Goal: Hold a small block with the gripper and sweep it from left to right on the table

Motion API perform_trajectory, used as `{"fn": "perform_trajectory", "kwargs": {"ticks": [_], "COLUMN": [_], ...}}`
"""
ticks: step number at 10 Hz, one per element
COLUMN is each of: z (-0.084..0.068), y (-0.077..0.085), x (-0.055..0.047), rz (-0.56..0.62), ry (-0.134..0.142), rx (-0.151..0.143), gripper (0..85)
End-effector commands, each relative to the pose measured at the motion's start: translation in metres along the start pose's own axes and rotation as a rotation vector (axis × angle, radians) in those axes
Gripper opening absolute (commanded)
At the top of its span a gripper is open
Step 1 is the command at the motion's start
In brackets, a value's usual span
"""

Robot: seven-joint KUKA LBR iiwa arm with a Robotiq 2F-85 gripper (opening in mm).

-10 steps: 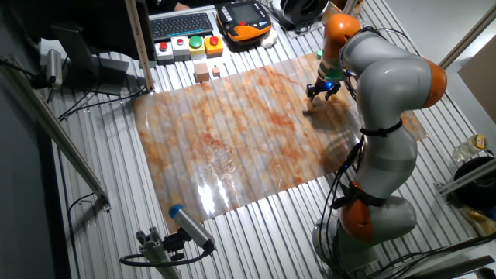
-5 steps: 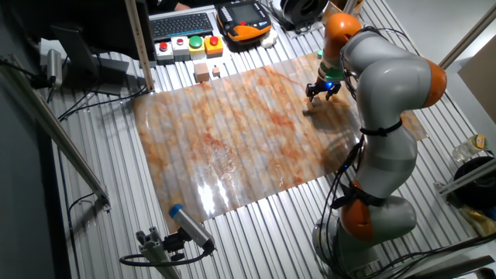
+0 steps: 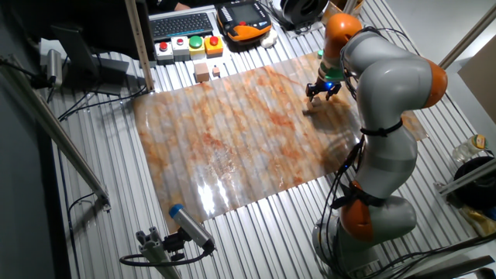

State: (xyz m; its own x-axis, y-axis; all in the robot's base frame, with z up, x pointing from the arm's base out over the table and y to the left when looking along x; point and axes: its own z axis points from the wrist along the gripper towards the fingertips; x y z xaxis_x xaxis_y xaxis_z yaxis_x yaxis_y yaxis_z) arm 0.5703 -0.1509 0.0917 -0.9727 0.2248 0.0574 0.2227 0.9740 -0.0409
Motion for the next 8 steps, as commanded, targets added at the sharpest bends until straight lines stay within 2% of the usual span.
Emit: {"fn": "perform_trajectory", "kwargs": {"ticks": [1,3,5,6,8], "z": [-0.0001,-0.0001,-0.0001,-0.0001,-0.0001], "y": [0.0,0.0,0.0,0.0,0.0], "x": [0.0,0.0,0.0,0.0,0.0], "rz": [0.01,0.034,0.055,0.06,0.047], "ry": [-0.001,-0.02,-0.039,-0.051,-0.053], "rx": [0.001,0.024,0.032,0.049,0.049], "gripper": [68.0,68.0,68.0,68.0,68.0]}}
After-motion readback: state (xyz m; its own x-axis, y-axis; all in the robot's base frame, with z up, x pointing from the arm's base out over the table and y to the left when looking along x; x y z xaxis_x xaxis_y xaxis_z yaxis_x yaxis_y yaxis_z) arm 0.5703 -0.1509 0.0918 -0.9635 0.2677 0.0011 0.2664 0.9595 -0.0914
